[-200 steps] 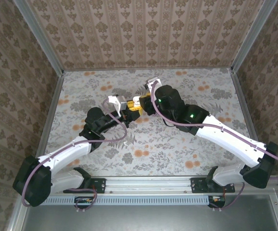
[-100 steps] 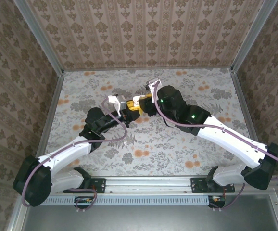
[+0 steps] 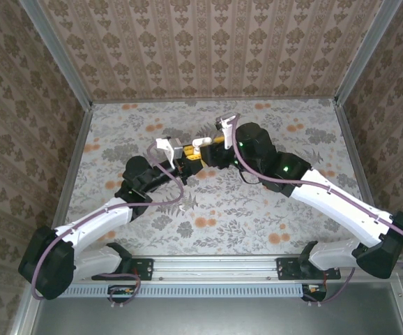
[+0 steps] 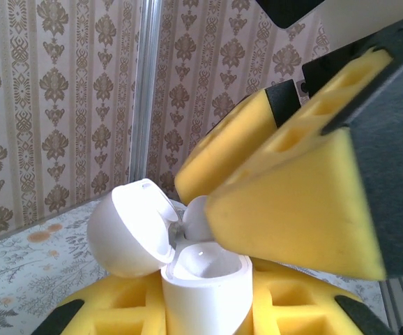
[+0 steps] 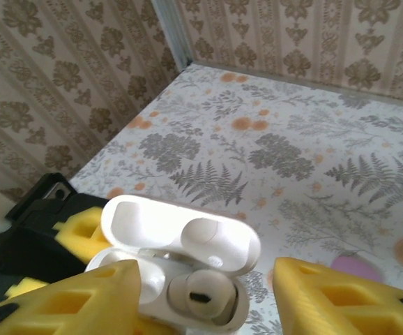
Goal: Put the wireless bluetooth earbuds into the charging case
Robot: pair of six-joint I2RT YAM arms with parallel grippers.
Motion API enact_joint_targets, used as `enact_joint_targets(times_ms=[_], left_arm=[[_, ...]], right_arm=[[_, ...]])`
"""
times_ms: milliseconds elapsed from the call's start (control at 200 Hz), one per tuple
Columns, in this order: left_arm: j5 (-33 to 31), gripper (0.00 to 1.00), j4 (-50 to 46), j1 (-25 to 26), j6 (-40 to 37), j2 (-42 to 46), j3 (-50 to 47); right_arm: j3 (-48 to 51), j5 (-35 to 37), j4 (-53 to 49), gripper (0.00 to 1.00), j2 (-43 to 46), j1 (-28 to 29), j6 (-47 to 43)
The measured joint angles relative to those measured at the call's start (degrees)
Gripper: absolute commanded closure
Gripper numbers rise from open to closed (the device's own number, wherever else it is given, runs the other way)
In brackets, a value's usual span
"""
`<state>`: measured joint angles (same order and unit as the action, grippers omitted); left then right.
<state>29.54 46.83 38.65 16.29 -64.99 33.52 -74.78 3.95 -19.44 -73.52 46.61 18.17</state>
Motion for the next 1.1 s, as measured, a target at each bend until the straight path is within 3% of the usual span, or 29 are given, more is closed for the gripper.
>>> enact_joint_targets(times_ms=[255,595,760,890,1100], left_arm=[[0.02,0.97,0.37,0.0,0.0,0.0,0.0],[0.2,0.97,0.37,0.0,0.0,0.0,0.0],[0.24,0.97,0.37,0.0,-0.02,0.0,0.0],[0.22,0.97,0.35,0.0,-0.24,0.02,0.0],[-0.24,0.97,-0.46,0.0,-1.44,1.68,0.0]], right_arm=[[0.13,-8.61,0.0,0.34,0.46,-2.58,4.85],[1.46,-12.61,0.83,0.33,2.8,-6.47,12.15],[1.99,-13.44,1.77,0.39,3.76,-7.63,14.64],[2.54,-12.96,1.73,0.53,5.01,-8.13,15.91],[3.48,-8.7,0.59,0.53,6.19,-9.9,17.18]])
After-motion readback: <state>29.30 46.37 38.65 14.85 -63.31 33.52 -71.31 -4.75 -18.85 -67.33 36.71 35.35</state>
